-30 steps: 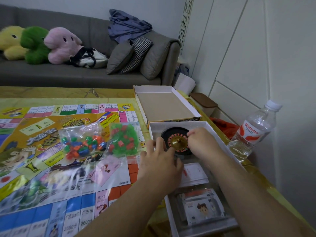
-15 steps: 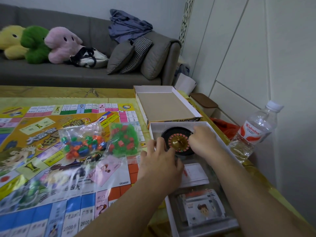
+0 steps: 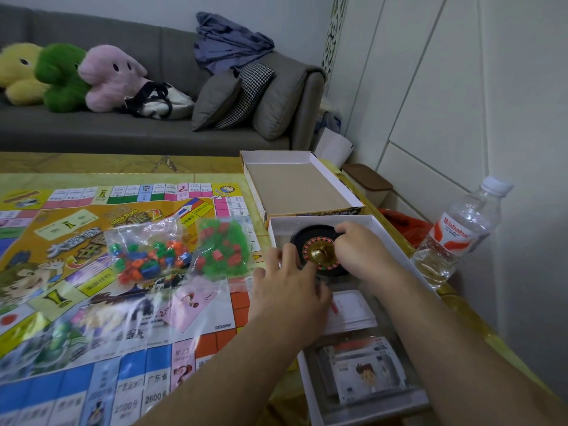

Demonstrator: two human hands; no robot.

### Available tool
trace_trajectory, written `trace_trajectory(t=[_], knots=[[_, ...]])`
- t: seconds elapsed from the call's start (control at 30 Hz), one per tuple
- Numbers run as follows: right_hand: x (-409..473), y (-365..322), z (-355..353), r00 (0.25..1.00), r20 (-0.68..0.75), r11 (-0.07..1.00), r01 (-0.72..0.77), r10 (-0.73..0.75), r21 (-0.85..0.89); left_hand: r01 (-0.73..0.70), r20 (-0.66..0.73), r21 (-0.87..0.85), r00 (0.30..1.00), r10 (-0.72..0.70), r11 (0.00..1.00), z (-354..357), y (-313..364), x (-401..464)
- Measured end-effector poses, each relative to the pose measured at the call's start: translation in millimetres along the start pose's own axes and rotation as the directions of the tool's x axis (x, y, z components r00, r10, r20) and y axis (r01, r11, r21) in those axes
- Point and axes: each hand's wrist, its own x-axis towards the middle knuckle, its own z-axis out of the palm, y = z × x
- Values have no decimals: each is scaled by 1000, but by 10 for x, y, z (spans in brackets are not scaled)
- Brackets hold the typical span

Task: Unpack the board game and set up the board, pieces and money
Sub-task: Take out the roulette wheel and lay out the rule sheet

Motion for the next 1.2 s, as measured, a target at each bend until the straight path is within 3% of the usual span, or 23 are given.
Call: trace_trajectory(t=[0.27,0.47,0.67,0.8,0.9,0.97,1.07,1.13,1.2], knots=[[61,64,-96,989,-131,993,83,-71,84,-11,9,0,1000,11,1000,10,-4,-23],[154,182,-78,957,-260,991,121,-130,-50,-32,-25,-19,999,31,999,3,-11,-63],[185,228,-146,937,-345,994,81,-49,80,-43,-100,-259,995,18,965,-26,-44,-64],[184,293,-244,935,-355,985,49,13,165,8,-157,-578,980,-121,816,-173,-65,-26],[187,317,-323,939,-343,975,40,39,220,180,-49,-724,950,-310,666,-347,-119,43],[110,248,-336,947,-318,967,46,38,251,272,93,-843,924,-371,465,-473,-182,38],[-103,51,-234,962,-270,947,115,-32,300,340,287,-933,902,-324,120,-691,-286,-113],[-332,-133,-106,971,-216,921,172,-100,350,340,308,-939,893,-327,44,-814,-393,-254],[-517,-272,58,974,-151,903,213,-168,373,347,305,-936,879,-367,53,-903,-566,-406]])
